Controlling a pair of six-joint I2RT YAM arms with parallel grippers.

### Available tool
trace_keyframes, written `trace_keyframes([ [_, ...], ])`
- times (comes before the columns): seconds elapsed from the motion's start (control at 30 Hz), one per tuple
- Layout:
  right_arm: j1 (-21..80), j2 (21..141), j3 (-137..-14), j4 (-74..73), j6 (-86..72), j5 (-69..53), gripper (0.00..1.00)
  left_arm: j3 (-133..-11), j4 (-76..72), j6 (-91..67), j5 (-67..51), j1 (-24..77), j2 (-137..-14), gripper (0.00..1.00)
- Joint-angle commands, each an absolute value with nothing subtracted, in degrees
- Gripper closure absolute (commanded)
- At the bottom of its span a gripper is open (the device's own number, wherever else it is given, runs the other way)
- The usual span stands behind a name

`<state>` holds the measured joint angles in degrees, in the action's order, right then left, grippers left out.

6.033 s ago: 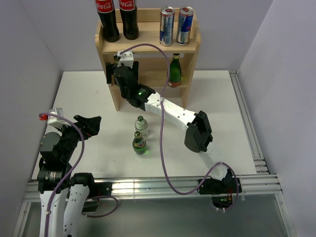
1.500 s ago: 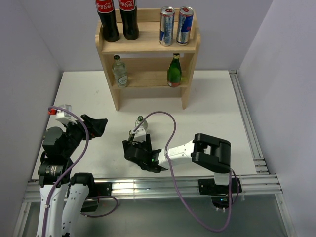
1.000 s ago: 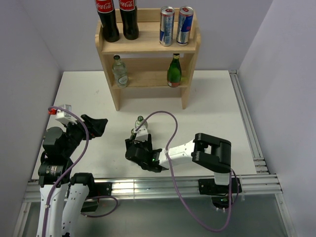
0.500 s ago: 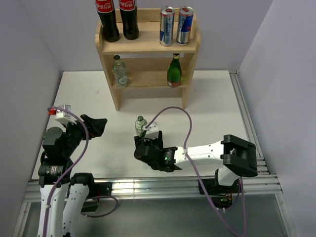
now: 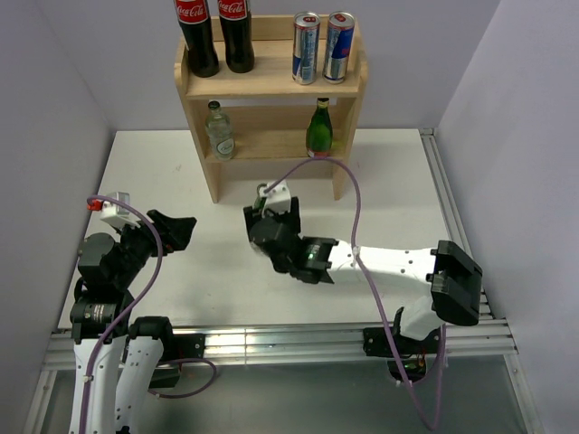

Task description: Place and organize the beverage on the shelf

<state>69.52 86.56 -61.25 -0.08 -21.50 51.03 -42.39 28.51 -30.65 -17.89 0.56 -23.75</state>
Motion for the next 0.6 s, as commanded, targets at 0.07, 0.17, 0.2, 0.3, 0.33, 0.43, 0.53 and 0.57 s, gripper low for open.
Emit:
trace_keyframes([
  [0.07,62.15,84.81,-73.45,8.18,-12.93,49.84,1.00,-42.63,26.81,-29.62,-18.55,0.18,-23.47,0.01],
  [0.17,58.72,86.22,-77.76,6.95,-11.17,48.08,1.00,-42.54,26.72,-29.62,-18.46,0.18,-22.94,0.01],
  [0.2,57.49,86.83,-78.57,6.77,-10.64,47.64,1.00,-42.54,26.72,-29.71,-18.37,0.18,-22.85,0.01],
  [0.3,56.17,87.97,-81.20,6.33,-9.85,46.58,1.00,-42.45,26.63,-29.62,-18.63,0.18,-22.94,0.01],
  [0.33,55.38,88.24,-82.26,6.42,-9.76,45.97,1.00,-42.36,26.63,-29.53,-18.72,-1.30,-22.94,0.01],
  [0.43,54.41,90.00,-84.19,6.15,-8.97,45.62,1.00,-42.45,26.54,-29.53,-18.90,-1.67,-22.85,0.01],
  [0.53,52.92,92.37,-87.70,5.54,-8.26,44.91,1.00,-42.36,26.46,-29.62,-18.90,-1.76,-22.41,0.01],
  [0.57,52.56,93.50,-88.32,5.28,-8.09,44.74,1.00,-42.36,26.46,-29.53,-18.98,-1.84,-22.41,0.01],
])
